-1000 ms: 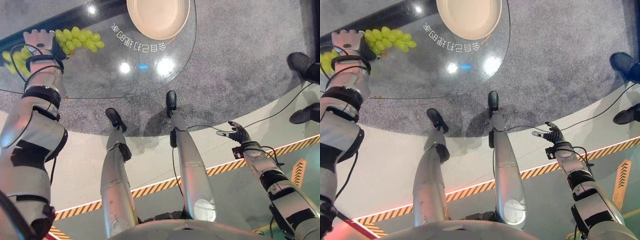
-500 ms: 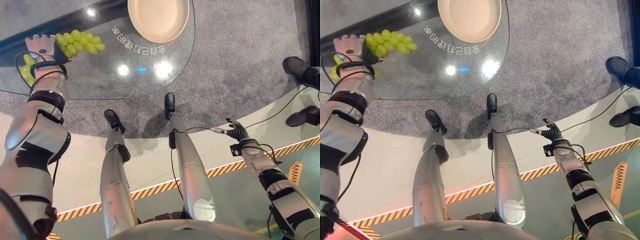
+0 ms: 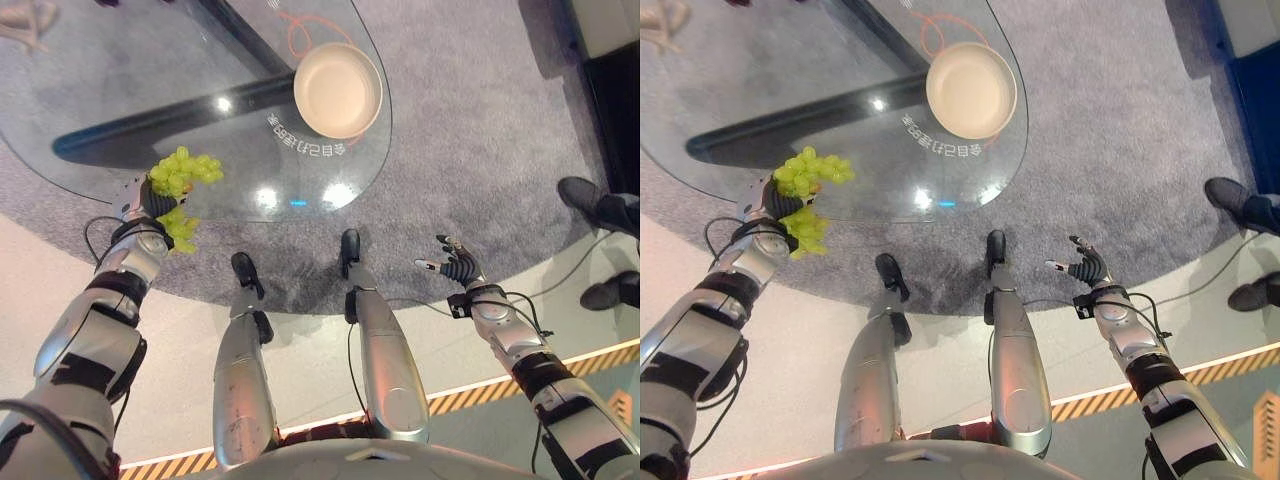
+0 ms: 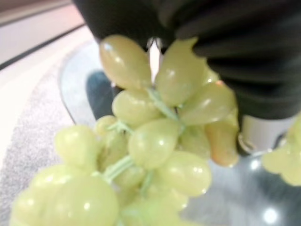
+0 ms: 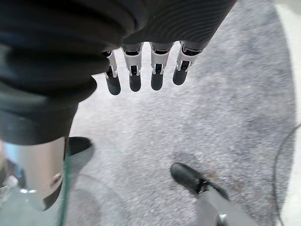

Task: Pick up fruits into the plate

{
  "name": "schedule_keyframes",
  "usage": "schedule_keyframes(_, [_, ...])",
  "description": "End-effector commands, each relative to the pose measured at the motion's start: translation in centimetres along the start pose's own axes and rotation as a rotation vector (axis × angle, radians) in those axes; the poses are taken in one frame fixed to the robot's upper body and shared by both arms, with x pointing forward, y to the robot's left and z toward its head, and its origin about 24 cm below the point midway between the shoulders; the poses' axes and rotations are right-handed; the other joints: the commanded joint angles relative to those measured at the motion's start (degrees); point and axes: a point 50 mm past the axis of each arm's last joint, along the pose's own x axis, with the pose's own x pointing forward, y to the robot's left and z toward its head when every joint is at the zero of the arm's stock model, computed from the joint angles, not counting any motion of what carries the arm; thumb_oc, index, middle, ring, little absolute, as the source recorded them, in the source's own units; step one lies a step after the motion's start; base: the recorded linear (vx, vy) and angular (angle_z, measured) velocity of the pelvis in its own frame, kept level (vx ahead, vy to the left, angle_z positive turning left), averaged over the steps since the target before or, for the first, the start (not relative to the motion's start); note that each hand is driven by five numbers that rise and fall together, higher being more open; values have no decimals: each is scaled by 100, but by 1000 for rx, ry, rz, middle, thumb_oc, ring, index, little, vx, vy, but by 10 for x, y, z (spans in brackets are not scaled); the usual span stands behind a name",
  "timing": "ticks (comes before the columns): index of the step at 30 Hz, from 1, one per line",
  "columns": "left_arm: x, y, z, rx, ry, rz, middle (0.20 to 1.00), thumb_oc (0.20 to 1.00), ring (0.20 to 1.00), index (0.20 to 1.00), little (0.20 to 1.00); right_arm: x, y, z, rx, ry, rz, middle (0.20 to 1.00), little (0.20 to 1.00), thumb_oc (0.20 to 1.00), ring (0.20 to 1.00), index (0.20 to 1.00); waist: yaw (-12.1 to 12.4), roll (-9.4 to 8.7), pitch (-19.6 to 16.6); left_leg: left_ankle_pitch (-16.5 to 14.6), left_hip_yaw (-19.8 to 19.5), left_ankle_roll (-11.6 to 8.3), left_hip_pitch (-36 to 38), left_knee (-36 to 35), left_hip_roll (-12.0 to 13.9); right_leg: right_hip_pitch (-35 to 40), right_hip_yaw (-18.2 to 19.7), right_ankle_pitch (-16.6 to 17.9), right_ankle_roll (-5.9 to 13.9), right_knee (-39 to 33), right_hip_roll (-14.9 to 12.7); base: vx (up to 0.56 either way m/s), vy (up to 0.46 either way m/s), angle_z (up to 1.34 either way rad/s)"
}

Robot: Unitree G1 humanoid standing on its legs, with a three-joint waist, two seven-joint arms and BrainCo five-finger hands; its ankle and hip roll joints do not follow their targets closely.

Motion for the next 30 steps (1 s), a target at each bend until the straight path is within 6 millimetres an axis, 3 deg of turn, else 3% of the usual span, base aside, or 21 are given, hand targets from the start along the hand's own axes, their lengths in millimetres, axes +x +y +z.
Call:
schedule_keyframes(1, [9,39,-8,-9,-18,153,200,200,200,200,200,-9,-10,3,4,-56,-33,1000,1000,1000,1000,1000,47,171,38,-734,-231,-33,223,329,-433,447,-304,-720,68,335,124,23,9,8])
schedule_keyframes(10, [-25,15,-22,-94,-86,103,200,200,200,200,200,-22,6,1,130,-67,141,1000,1000,1000,1000,1000,218,375,-895,-701,-279,-81,1375,-327,-381,1766,-530,-783,96,-295,-13,85,4,8])
schedule_keyframes(17, [-52,1,3,-224,-241,36,200,200,200,200,200,-31,29,16,233,-129,385,1000,1000,1000,1000,1000,488,387,-1656,-763,-411,-80,1980,-491,-284,2511,-781,-830,108,-499,-97,139,-68,9])
schedule_keyframes(22, [-66,11,40,-294,-450,8,200,200,200,200,200,-33,38,50,305,-221,603,1000,1000,1000,1000,1000,695,343,-2054,-826,-441,-91,2389,-596,-170,3000,-926,-858,125,-659,-92,112,-82,7])
schedule_keyframes(30, [-78,19,77,-399,-650,-16,200,200,200,200,200,-38,66,115,399,-387,924,1000,1000,1000,1000,1000,843,285,-2270,-884,-394,-98,2743,-722,-69,3352,-1003,-869,148,-798,-72,27,-21,1])
